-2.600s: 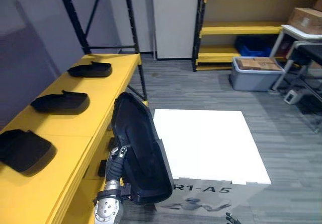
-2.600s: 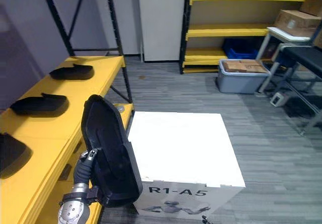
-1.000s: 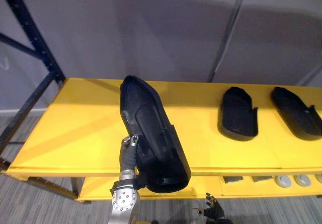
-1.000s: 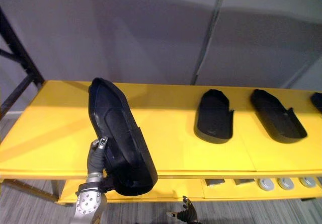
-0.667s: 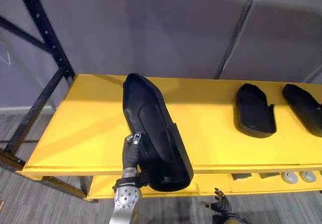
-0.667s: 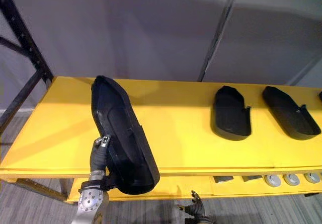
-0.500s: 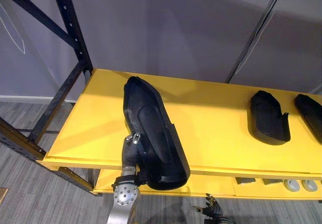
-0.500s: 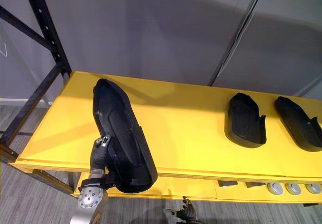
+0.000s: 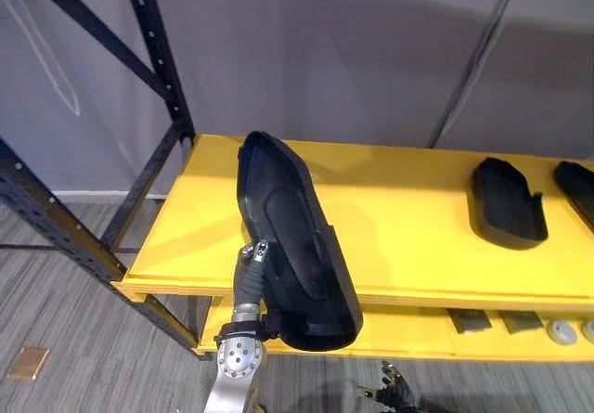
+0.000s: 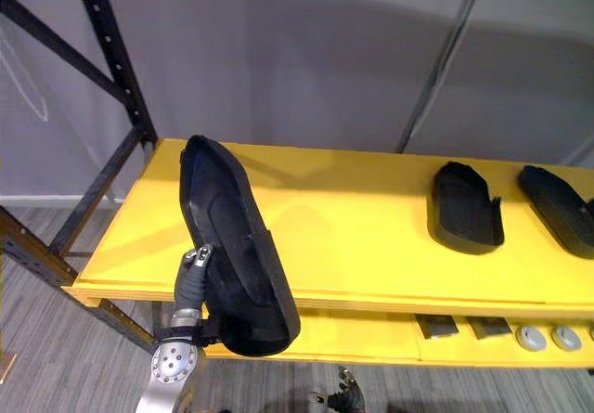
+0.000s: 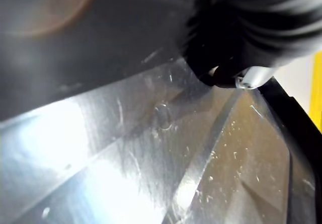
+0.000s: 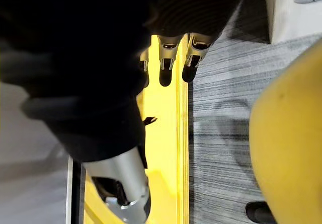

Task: Walk over and take plastic housings, then place them on the shelf

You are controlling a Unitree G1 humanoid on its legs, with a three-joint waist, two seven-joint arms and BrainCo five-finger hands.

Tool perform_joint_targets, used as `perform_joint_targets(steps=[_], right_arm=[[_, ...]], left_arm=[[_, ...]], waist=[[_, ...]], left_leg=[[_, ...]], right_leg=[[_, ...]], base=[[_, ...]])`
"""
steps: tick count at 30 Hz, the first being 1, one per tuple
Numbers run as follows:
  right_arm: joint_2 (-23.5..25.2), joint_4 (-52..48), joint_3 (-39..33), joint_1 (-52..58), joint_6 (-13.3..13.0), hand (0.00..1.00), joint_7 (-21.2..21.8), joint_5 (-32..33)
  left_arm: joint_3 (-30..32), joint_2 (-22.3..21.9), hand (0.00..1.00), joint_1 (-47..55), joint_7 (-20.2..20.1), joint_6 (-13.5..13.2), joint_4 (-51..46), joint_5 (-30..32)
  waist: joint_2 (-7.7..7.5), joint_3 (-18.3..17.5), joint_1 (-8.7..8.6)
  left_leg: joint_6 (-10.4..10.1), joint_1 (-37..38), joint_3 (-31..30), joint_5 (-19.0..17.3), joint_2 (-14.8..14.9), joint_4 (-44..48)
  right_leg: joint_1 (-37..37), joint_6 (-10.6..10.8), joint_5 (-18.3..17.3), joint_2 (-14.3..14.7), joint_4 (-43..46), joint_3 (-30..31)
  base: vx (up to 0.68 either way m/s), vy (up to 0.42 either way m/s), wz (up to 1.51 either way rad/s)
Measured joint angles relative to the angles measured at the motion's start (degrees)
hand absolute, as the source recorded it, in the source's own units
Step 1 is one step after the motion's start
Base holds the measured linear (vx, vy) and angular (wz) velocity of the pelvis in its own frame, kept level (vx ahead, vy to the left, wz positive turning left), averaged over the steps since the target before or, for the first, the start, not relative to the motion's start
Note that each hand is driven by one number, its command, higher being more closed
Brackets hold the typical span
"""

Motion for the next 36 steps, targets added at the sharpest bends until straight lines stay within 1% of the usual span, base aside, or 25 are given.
perform_joint_targets(steps=[3,5,7,9,11,13,14,15,16,17,18,19,20,21,22,23,24,26,29,32,35,36], right_arm=[[0.5,0.0,0.0,0.1,0.0,0.0,0.0,0.0],[0.7,0.1,0.0,0.3,0.0,0.0,0.0,0.0],[0.6,0.2,0.0,0.4,0.0,0.0,0.0,0.0],[0.6,0.6,0.0,1.1,0.0,0.0,0.0,0.0],[0.5,1.2,0.0,1.4,0.0,0.0,0.0,-0.1],[0.4,1.2,0.0,1.7,0.0,0.0,0.1,-0.1],[0.3,1.3,0.0,2.3,0.0,0.0,0.3,-0.3],[0.2,1.2,0.0,2.4,0.0,0.0,0.5,-0.2],[0.1,1.3,0.1,2.4,0.0,0.0,0.7,-0.3],[-0.3,1.7,0.2,2.3,0.0,0.0,1.2,-0.3],[-0.3,1.8,0.2,2.3,0.0,0.0,1.3,-0.3],[-0.5,2.1,0.5,2.1,0.0,0.0,1.6,-0.3],[-0.8,2.3,0.6,1.8,0.0,0.0,2.0,-0.3],[-0.9,2.4,0.6,1.5,0.0,0.0,2.3,-0.3],[-1.4,2.5,0.6,0.7,0.0,0.0,2.6,-0.3],[-1.7,2.5,0.6,0.5,0.0,0.0,2.8,-0.3],[-2.3,2.5,0.5,0.3,0.0,0.0,3.0,-0.3],[-3.0,2.5,0.5,0.3,0.0,0.0,3.2,-0.3],[-3.2,2.6,0.5,0.4,0.0,0.0,3.5,-0.3],[-3.2,3.2,0.4,0.0,0.0,0.0,3.8,-0.3],[-3.2,4.9,0.4,-1.6,-0.1,0.0,4.0,-0.3],[-3.2,5.1,0.4,-1.8,-0.1,0.0,4.1,-0.3]], left_arm=[[0.0,0.0,1.0,0.1,0.0,0.0,-0.2,0.0],[0.0,0.0,1.0,0.2,0.1,0.0,-0.3,0.0],[0.5,0.0,1.0,0.6,0.2,0.0,-0.6,0.0],[1.0,0.0,1.0,1.0,0.3,0.1,-0.6,0.1],[2.5,0.2,1.0,0.9,0.4,0.6,-0.6,0.4],[4.7,0.9,1.0,-0.6,0.7,1.8,-0.3,1.5],[6.7,2.3,1.0,-2.9,1.6,2.8,0.2,3.1],[7.5,2.9,1.0,-3.9,2.0,3.4,0.3,3.9],[9.0,4.0,1.0,-6.1,2.6,4.0,1.1,4.9],[10.8,5.3,1.0,-9.5,3.0,4.5,3.3,5.9],[11.2,5.6,1.0,-10.2,3.0,4.6,3.9,6.1],[12.8,7.2,1.0,-13.1,3.0,4.8,7.0,6.4],[14.2,8.5,1.0,-15.6,3.0,5.4,10.5,6.7],[14.9,9.2,1.0,-16.6,3.0,5.7,12.0,6.7],[15.9,10.4,1.0,-18.4,3.0,6.5,15.1,6.7],[16.4,10.8,1.0,-19.0,3.0,7.0,16.5,6.7],[16.8,11.5,1.0,-19.9,3.0,8.1,18.7,6.6],[16.9,12.0,1.0,-21.8,3.0,8.8,21.6,6.3],[17.2,14.5,1.0,-26.3,2.9,9.0,26.8,5.5],[17.9,17.5,1.0,-31.6,2.7,9.5,34.6,5.3],[17.9,20.2,1.0,-35.8,1.8,10.0,42.1,4.3],[17.9,20.3,1.0,-36.2,1.7,10.1,42.7,4.3]], waist=[[-0.07,-0.7,-0.22],[-0.12,-1.1,-0.14],[0.17,-1.5,-0.23],[0.23,-1.9,-0.24],[0.26,-2.6,-0.28],[0.36,-2.9,-0.27],[0.54,-3.5,-0.3],[0.32,-3.7,-0.34],[0.68,-3.7,-0.36],[0.87,-4.1,-0.47],[0.87,-4.2,-0.5],[0.99,-4.4,-0.62],[1.35,-4.7,-1.36],[1.58,-4.8,-1.89],[1.96,-4.5,-3.04],[2.24,-4.3,-3.32],[2.93,-4.2,-3.77],[3.19,-4.1,-3.77],[3.1,-4.2,-3.8],[2.89,-4.1,-3.96],[2.27,-3.7,-4.73],[2.26,-3.7,-4.81]], left_leg=[[0.0,1.5,1.1,0.1,0.3,-1.2],[0.0,2.1,1.8,0.1,0.3,-2.0],[0.1,3.2,2.4,0.4,0.4,-3.4],[0.1,4.5,2.5,0.7,0.4,-4.8],[0.1,5.2,2.7,1.4,0.4,-6.1],[0.1,5.7,2.8,2.3,0.4,-7.6],[0.1,5.8,2.8,3.4,0.1,-9.2],[0.2,6.1,2.9,3.8,0.1,-9.8],[0.1,6.7,2.9,4.9,-0.1,-11.4],[0.0,7.1,2.9,6.1,-0.3,-13.9],[0.1,7.2,2.9,6.5,-0.4,-14.3],[0.2,8.3,3.1,8.5,-0.9,-17.2],[-0.1,9.5,3.1,10.5,-1.4,-20.9],[-0.1,9.6,2.9,11.4,-1.4,-22.2],[-0.2,9.1,2.7,12.0,-1.3,-22.2],[-0.2,9.2,2.7,12.3,-1.2,-22.2],[-0.3,9.2,2.7,12.4,-1.1,-22.2],[-0.4,9.0,2.7,12.5,-1.0,-22.2],[-0.4,7.5,2.2,12.5,-0.8,-22.2],[-0.5,6.9,2.1,12.7,-1.1,-22.2],[-0.1,6.3,1.9,12.9,-1.7,-22.0],[-0.1,6.1,1.9,12.9,-1.7,-22.0]], right_leg=[[2.2,0.0,1.9,0.2,-3.6,0.5],[2.4,0.4,2.7,0.3,-4.4,1.2],[2.6,0.6,4.0,0.4,-4.9,1.7],[3.7,0.3,5.3,0.5,-6.0,1.7],[3.8,0.3,6.2,0.6,-6.4,1.7],[3.6,0.2,7.0,0.8,-6.8,1.7],[3.1,0.1,7.3,0.8,-6.8,1.8],[3.1,0.1,7.4,0.8,-6.9,1.9],[3.0,0.0,7.8,0.9,-7.4,2.0],[3.1,-0.2,8.2,1.0,-8.5,2.1],[3.1,-0.2,8.2,1.0,-8.7,2.2],[2.7,-0.2,8.2,0.8,-9.4,2.1],[2.7,-0.2,8.2,0.8,-10.5,2.0],[2.5,-0.2,8.2,0.9,-10.9,1.9],[2.0,-0.1,8.4,1.1,-10.9,1.7],[2.0,-0.1,8.4,1.2,-10.9,1.7],[1.9,0.0,8.4,1.3,-10.9,1.7],[1.7,-0.2,8.3,1.5,-11.0,1.7],[1.0,0.1,8.2,1.9,-12.0,1.7],[0.8,-0.3,8.6,2.0,-12.7,1.8],[0.6,-0.4,9.0,1.7,-13.0,1.9],[0.5,-0.4,9.0,1.7,-13.1,1.9]], base=[[0.11,0.006,-0.15],[0.07,0.036,-0.17],[0.06,0.056,-0.19],[0.03,0.063,-0.07],[-0.01,0.036,-0.05],[-0.04,0.013,-0.04],[-0.05,-0.007,-0.02],[-0.08,-0.014,-0.03],[-0.12,-0.017,-0.02],[-0.11,-0.014,-0.03],[-0.16,-0.01,-0.03],[-0.12,-0.004,-0.03],[-0.14,-0.005,-0.01],[-0.15,-0.011,0.06],[-0.17,-0.01,0.05],[-0.2,-0.008,0.03],[-0.12,0.002,-0.02],[-0.1,0.007,0.0],[-0.05,0.009,0.07],[0.02,0.005,0.0],[0.1,0.012,0.04],[0.1,-0.002,0.03]])
